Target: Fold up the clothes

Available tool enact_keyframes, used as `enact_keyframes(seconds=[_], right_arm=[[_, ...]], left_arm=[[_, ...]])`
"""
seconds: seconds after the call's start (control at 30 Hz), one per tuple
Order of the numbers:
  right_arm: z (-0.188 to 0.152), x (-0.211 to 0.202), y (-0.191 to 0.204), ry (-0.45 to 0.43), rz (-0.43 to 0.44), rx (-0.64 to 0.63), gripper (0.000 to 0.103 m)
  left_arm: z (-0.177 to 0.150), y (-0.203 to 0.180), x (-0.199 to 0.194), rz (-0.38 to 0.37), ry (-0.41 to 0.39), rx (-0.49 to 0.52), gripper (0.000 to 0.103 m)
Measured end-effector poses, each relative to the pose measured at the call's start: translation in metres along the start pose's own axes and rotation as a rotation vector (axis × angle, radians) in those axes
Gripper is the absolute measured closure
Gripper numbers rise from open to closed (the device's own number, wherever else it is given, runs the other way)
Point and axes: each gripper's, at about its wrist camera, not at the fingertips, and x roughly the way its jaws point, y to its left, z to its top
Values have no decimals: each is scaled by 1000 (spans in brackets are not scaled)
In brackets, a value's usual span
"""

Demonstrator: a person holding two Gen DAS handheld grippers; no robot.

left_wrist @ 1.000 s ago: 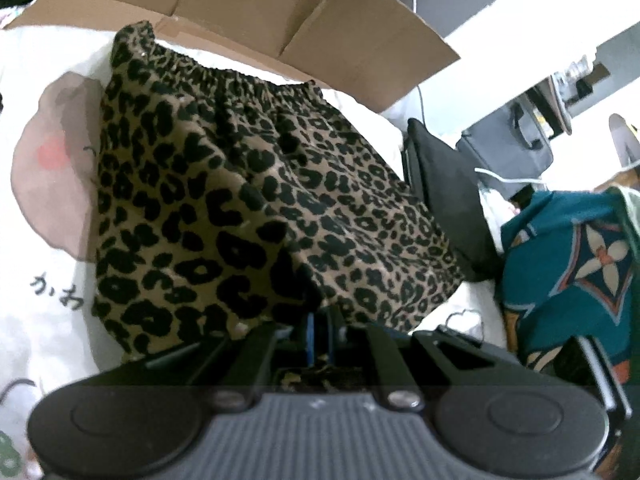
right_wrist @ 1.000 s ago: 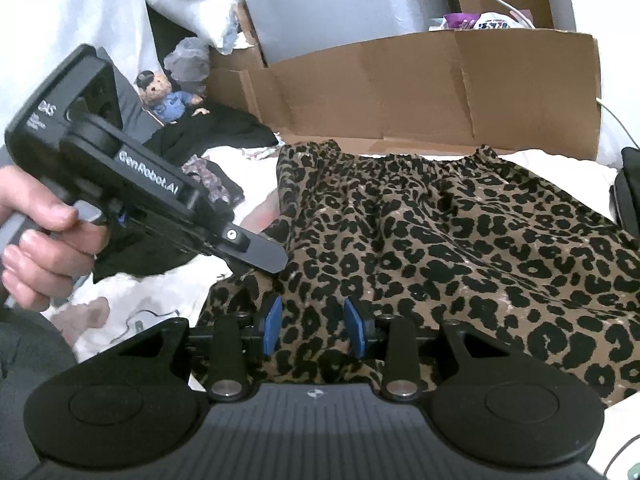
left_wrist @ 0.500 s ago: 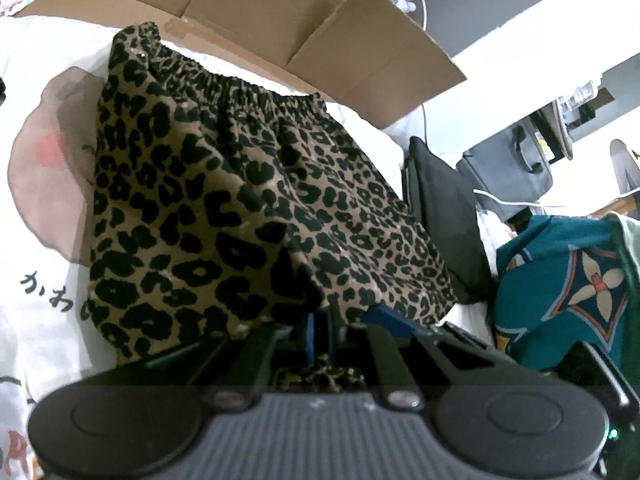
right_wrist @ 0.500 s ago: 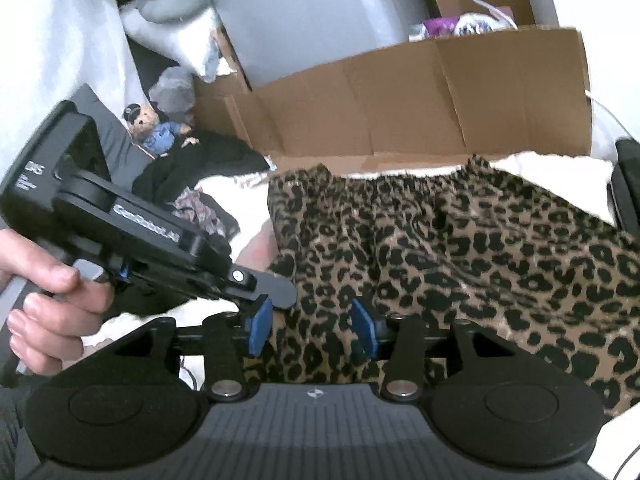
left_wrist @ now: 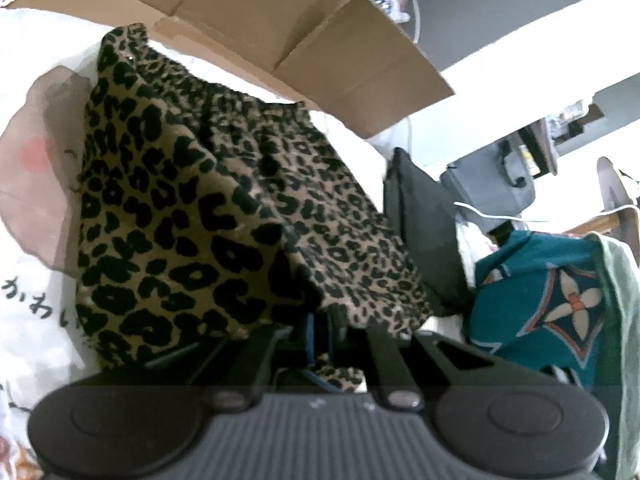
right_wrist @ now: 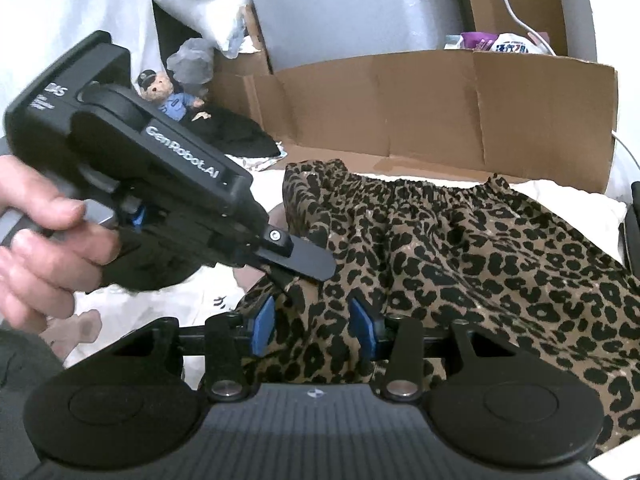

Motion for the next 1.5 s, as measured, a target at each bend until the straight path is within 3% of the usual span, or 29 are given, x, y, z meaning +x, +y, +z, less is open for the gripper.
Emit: enact_keyframes(seconds=[0.03,0.07,0.27,0.4,0.5,0.87,1.5], right_arm=[[1,2,0,-2,0,4,62],[1,4,0,-3,-3,7,76],[-1,6,-6,-28,-42,41,101],[0,-2,-13,-53,-48,63,102],[0,-8,-20,-74,-56,87,102],[9,-40,-58,-170,-118,195,103],[6,-86,-152,-270,-251,368,103]], left_arm=[[0,-2,0,-6,0,7,97],[-1,-4,0,-5,5,13,97],[1,-13,0,4,7,48,93],[-2,-18,-8,41,-14,70,63],[-6,-20,-15,81,-21,96,49],[-39,-2,-12,234,29,98,45],[-96,-9,22,282,153,115,41]])
